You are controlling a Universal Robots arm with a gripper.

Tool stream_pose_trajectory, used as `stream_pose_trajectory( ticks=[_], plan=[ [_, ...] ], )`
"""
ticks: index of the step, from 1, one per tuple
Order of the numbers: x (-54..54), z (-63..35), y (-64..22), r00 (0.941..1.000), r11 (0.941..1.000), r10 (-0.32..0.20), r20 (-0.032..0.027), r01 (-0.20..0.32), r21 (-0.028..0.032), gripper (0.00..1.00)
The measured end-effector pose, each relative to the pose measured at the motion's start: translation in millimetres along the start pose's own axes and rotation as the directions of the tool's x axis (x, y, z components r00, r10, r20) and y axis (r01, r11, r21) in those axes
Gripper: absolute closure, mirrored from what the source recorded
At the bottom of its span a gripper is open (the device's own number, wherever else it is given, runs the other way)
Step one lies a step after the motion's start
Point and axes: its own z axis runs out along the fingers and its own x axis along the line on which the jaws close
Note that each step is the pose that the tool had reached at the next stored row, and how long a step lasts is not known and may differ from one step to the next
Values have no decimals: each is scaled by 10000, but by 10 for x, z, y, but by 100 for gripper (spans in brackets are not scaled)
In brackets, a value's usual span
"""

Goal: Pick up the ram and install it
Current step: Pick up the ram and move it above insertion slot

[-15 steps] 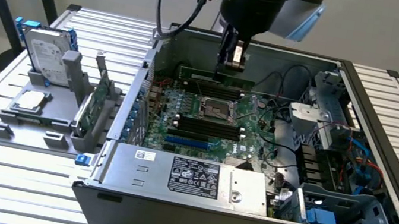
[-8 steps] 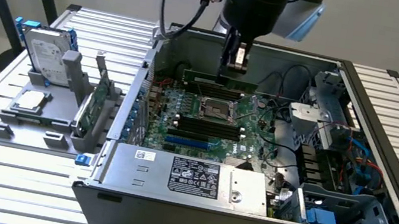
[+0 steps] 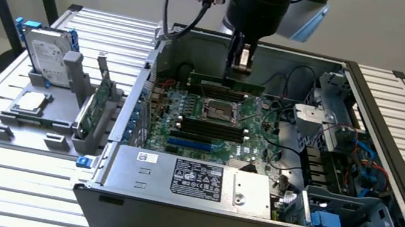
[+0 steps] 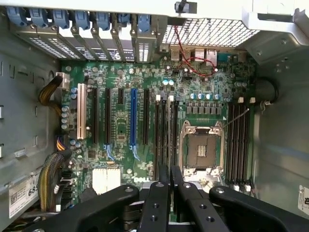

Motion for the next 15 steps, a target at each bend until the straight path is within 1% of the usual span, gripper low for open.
stream_pose_trajectory(
  ticks=[4,7,13,15],
  plan=[
    [-70,56,-1,10000,10000,16,-72,-16,13,87],
    [-116,106,-1,9999,10000,41,-110,-41,15,87],
    [-145,214,-6,9995,9996,275,-134,-275,33,87],
    [-154,230,-6,9993,9995,327,-158,-326,37,87]
  ],
)
